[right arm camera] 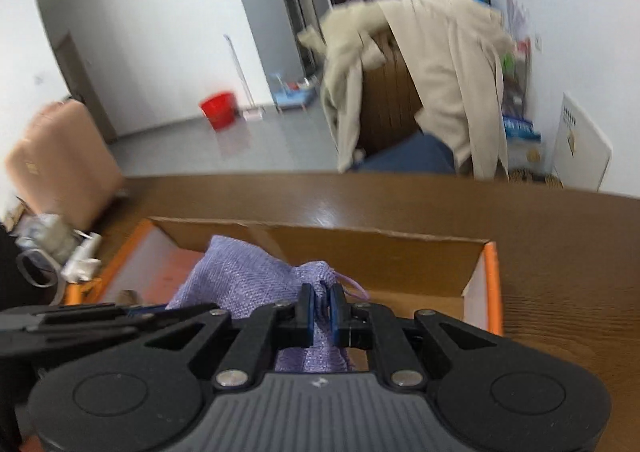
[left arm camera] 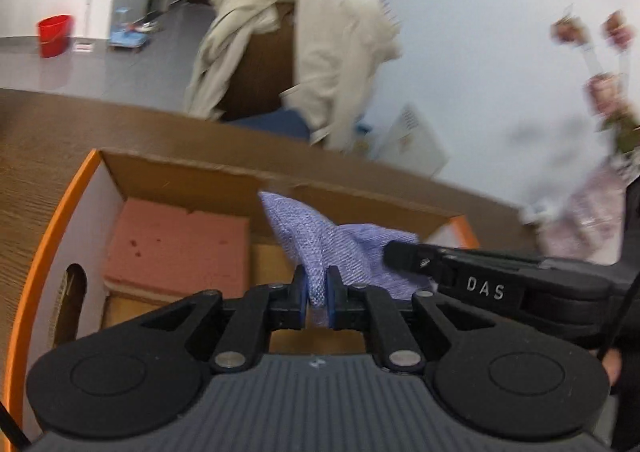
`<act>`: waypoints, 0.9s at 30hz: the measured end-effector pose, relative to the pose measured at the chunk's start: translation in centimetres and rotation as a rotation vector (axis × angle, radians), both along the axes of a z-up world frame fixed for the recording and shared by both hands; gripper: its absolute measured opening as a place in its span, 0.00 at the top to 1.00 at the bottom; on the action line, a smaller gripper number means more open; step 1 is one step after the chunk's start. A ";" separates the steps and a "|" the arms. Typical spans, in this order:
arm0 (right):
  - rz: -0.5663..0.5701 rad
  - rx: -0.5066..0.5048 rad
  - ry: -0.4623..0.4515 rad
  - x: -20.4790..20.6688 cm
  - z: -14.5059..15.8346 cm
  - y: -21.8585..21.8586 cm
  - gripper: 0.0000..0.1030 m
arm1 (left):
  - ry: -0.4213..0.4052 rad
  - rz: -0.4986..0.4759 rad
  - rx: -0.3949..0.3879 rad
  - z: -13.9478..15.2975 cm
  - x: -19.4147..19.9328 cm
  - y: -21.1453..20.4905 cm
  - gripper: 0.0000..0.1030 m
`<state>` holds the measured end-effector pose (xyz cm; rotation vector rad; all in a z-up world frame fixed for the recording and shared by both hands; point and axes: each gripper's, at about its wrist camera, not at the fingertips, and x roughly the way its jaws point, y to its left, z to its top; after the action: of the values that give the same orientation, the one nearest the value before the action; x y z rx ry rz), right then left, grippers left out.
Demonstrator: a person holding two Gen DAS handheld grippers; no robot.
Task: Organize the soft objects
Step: 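Carry the purple cloth bag into the box and open both grippers, then withdraw from the box and move toward the lavender towel roll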
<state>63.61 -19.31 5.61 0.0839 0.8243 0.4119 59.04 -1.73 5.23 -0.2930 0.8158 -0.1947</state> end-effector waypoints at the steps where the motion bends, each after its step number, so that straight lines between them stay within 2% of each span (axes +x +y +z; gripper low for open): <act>1: -0.006 -0.013 0.017 0.7 -0.8 0.4 0.92 | 0.032 0.006 0.023 -0.6 0.7 0.0 0.91; 2: -0.007 -0.027 0.035 1.3 -1.6 0.8 0.92 | 0.057 0.018 0.030 -1.1 1.1 0.3 0.89; 5: -0.004 -0.057 0.058 2.1 -2.9 1.6 0.86 | 0.047 0.018 0.015 -1.1 0.5 1.7 0.69; 9: -0.002 -0.030 0.079 1.9 -2.8 1.3 0.70 | -0.039 0.018 0.042 2.0 -1.8 2.5 0.64; 12: -0.032 -0.023 0.014 0.4 -0.2 -0.3 0.69 | -0.119 0.012 0.075 5.5 -4.8 2.7 0.58; 14: -0.014 0.002 -0.028 -1.4 2.3 -1.5 0.64 | -0.174 0.025 0.116 7.9 -7.1 3.0 0.50; 17: 0.007 0.001 -0.124 -4.9 6.2 -3.4 0.56 | -0.215 0.048 0.175 11.1 -11.1 3.1 0.44; 19: 0.027 0.008 -0.178 -7.6 8.4 -4.7 0.47 | -0.250 0.050 0.205 12.6 -13.9 2.8 0.38; 20: 0.037 0.012 -0.205 -9.2 9.4 -5.3 0.46 | -0.279 0.053 0.221 13.4 -15.8 2.7 0.34; 23: 0.052 0.019 -0.266 -13.7 11.4 -7.0 0.46 | -0.340 0.069 0.257 14.6 -20.5 2.1 0.27; 27: 0.067 0.021 -0.346 -20.0 12.6 -9.1 0.37 | -0.417 0.097 0.314 14.4 -27.1 1.2 0.18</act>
<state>43.61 -28.37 18.16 0.0036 0.4827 0.4820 31.96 -0.58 19.59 0.0074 0.4081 -0.0320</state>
